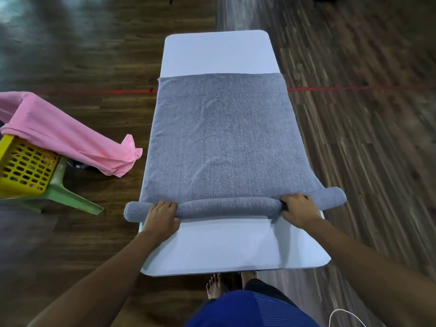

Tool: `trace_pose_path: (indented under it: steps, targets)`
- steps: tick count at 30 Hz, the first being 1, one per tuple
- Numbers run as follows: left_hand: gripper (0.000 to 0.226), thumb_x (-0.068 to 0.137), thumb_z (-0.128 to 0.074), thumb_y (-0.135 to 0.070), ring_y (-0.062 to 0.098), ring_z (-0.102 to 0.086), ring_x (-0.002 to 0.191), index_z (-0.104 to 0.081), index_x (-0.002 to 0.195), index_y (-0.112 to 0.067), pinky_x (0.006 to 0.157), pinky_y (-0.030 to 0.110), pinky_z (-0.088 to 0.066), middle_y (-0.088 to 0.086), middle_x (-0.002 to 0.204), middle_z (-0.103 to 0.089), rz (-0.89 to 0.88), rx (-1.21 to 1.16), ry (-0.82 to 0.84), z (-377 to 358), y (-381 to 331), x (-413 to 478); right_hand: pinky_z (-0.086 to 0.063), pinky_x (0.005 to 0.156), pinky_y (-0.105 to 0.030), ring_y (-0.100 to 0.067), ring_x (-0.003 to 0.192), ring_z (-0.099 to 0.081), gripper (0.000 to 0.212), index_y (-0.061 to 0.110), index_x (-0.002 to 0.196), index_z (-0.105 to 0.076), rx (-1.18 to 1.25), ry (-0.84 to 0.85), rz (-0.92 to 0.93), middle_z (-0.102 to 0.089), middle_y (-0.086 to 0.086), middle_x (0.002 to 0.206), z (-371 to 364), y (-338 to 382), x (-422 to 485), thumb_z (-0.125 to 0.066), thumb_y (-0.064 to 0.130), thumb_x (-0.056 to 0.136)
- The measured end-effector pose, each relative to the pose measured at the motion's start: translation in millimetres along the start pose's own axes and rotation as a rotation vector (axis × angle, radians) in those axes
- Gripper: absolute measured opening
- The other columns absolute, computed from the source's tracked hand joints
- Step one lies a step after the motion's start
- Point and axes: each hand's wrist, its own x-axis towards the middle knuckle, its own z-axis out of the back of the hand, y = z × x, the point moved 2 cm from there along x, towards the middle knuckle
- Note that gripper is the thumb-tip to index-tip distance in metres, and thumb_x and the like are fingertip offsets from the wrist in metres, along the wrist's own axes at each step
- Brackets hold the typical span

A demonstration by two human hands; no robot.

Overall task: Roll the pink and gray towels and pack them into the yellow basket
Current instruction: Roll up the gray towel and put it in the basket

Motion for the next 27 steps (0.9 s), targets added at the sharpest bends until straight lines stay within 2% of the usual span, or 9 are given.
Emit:
trace_pose_path:
  steps: [5, 7, 9, 12, 15, 17, 20, 23, 27]
  targets:
    - [0.022, 0.076, -0.044, -0.042, 0.020, -0.058, 0.073, -0.053, 0.074, -0.023, 0.066, 0.030, -0.042, 0.001, 0.077, -0.062, 0.127, -0.150, 0.295, 7, 10, 4, -0.025, 0.107, -0.051, -0.027, 0.120, -0.050, 0.037, 0.027, 0.124, -0.056, 0.074, 0.243, -0.090, -0.059, -0.003, 0.127, 1, -5, 7, -0.047, 0.033, 0.089]
    - [0.015, 0.077, -0.052, -0.039, 0.023, -0.058, 0.081, -0.051, 0.078, -0.024, 0.069, 0.031, -0.039, 0.003, 0.084, -0.062, 0.125, -0.215, 0.215, 9, 16, 6, -0.030, 0.100, -0.046, -0.027, 0.118, -0.047, 0.037, 0.025, 0.120, -0.053, 0.098, 0.134, -0.094, -0.055, -0.001, 0.123, -3, -9, 6, -0.054, 0.033, 0.084]
    - [0.015, 0.080, -0.065, -0.025, 0.028, -0.058, 0.092, -0.059, 0.090, -0.017, 0.078, 0.039, -0.041, 0.008, 0.094, -0.063, 0.059, -0.146, 0.003, 9, 21, 7, -0.034, 0.090, -0.044, -0.030, 0.110, -0.049, 0.031, 0.020, 0.113, -0.055, 0.053, -0.063, -0.055, -0.054, -0.004, 0.114, -5, -12, 4, -0.060, 0.028, 0.083]
    - [0.010, 0.083, -0.064, -0.021, 0.029, -0.060, 0.083, -0.066, 0.087, -0.011, 0.076, 0.044, -0.048, 0.007, 0.085, -0.064, -0.051, -0.147, -0.181, 7, 17, 3, -0.044, 0.083, -0.047, -0.036, 0.097, -0.056, 0.019, 0.010, 0.099, -0.062, 0.072, -0.253, 0.019, -0.061, -0.011, 0.099, -7, -10, 0, -0.057, 0.025, 0.087]
    - [0.027, 0.086, -0.059, -0.035, 0.025, -0.062, 0.085, -0.070, 0.094, -0.012, 0.079, 0.040, -0.052, 0.006, 0.094, -0.067, -0.135, -0.128, -0.094, 1, 13, -7, -0.043, 0.089, -0.043, -0.030, 0.103, -0.058, 0.041, 0.015, 0.103, -0.063, 0.064, -0.216, 0.044, -0.063, -0.003, 0.105, -12, -9, -11, -0.042, 0.048, 0.090]
    - [0.044, 0.080, -0.071, -0.039, 0.027, -0.061, 0.102, -0.066, 0.114, -0.011, 0.090, 0.041, -0.050, 0.008, 0.114, -0.065, -0.146, -0.045, -0.011, -4, 17, -12, -0.038, 0.100, -0.041, -0.025, 0.114, -0.055, 0.048, 0.019, 0.117, -0.059, 0.058, -0.183, 0.073, -0.060, 0.001, 0.120, -20, -11, -18, -0.057, 0.056, 0.086]
    - [0.059, 0.077, -0.075, -0.029, 0.029, -0.056, 0.118, -0.057, 0.129, -0.009, 0.101, 0.043, -0.043, 0.010, 0.130, -0.059, -0.125, -0.005, 0.073, -11, 19, -15, -0.025, 0.106, -0.035, -0.025, 0.122, -0.053, 0.053, 0.018, 0.127, -0.056, 0.048, -0.175, 0.088, -0.058, -0.001, 0.130, -27, -15, -22, -0.072, 0.036, 0.080]
    - [0.040, 0.082, -0.064, -0.022, 0.025, -0.059, 0.110, -0.062, 0.122, -0.013, 0.098, 0.039, -0.043, 0.006, 0.120, -0.065, -0.093, -0.029, 0.035, -6, 14, -14, -0.030, 0.105, -0.038, -0.026, 0.118, -0.055, 0.041, 0.019, 0.123, -0.059, 0.054, -0.220, 0.062, -0.063, -0.003, 0.123, -24, -11, -22, -0.066, 0.020, 0.082]
    - [0.028, 0.079, -0.049, -0.045, 0.016, -0.061, 0.082, -0.064, 0.089, -0.023, 0.079, 0.036, -0.051, -0.001, 0.089, -0.067, 0.008, -0.150, 0.236, 4, 17, -8, -0.031, 0.100, -0.037, -0.022, 0.114, -0.054, 0.033, 0.024, 0.118, -0.060, -0.004, -0.050, 0.043, -0.064, 0.002, 0.120, -7, -6, -16, -0.055, 0.036, 0.087]
